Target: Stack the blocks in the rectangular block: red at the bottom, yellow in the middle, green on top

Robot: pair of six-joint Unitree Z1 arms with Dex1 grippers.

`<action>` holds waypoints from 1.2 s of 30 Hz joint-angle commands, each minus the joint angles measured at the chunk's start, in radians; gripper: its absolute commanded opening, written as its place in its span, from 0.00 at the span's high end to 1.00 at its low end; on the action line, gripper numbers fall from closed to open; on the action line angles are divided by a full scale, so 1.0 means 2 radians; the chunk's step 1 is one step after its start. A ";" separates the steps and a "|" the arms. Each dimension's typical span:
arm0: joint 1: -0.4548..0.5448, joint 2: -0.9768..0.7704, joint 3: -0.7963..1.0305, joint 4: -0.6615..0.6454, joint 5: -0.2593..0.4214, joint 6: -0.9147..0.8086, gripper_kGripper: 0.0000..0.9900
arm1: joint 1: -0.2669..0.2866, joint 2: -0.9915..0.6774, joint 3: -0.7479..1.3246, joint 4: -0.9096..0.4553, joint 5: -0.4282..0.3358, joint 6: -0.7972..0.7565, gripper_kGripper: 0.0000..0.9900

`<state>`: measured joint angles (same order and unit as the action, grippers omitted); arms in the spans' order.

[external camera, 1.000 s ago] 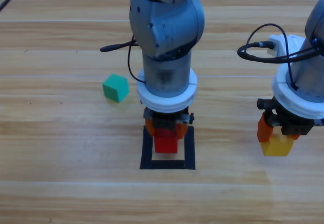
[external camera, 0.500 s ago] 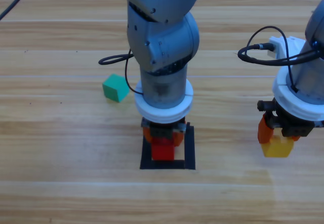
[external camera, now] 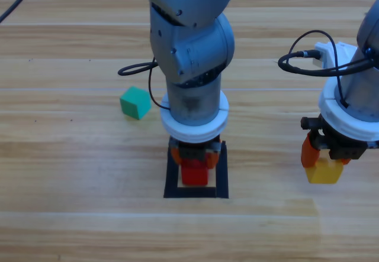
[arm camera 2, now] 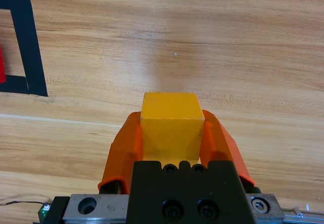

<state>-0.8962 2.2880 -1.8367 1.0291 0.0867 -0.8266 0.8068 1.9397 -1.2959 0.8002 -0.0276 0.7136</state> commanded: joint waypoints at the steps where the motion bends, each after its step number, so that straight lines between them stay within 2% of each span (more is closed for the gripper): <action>1: -0.014 0.016 0.000 -0.008 0.005 -0.006 0.97 | -0.008 -0.020 0.012 -0.007 -0.010 -0.006 0.85; 32: -0.014 0.044 -0.017 -0.011 0.003 0.001 0.95 | -0.008 -0.020 0.013 -0.010 -0.010 -0.006 0.85; 33: -0.014 0.045 -0.017 -0.011 0.003 0.001 0.91 | -0.008 -0.020 0.013 -0.010 -0.010 -0.006 0.85; 34: -0.014 0.048 -0.022 -0.011 0.003 0.007 0.82 | -0.008 -0.020 0.013 -0.010 -0.010 -0.006 0.85; 36: -0.014 0.053 -0.027 -0.011 -0.005 0.012 0.56 | -0.008 -0.020 0.014 -0.010 -0.010 -0.006 0.85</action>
<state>-0.9053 2.3165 -1.8651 1.0226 0.0866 -0.8239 0.8068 1.9397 -1.2959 0.7977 -0.0276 0.7135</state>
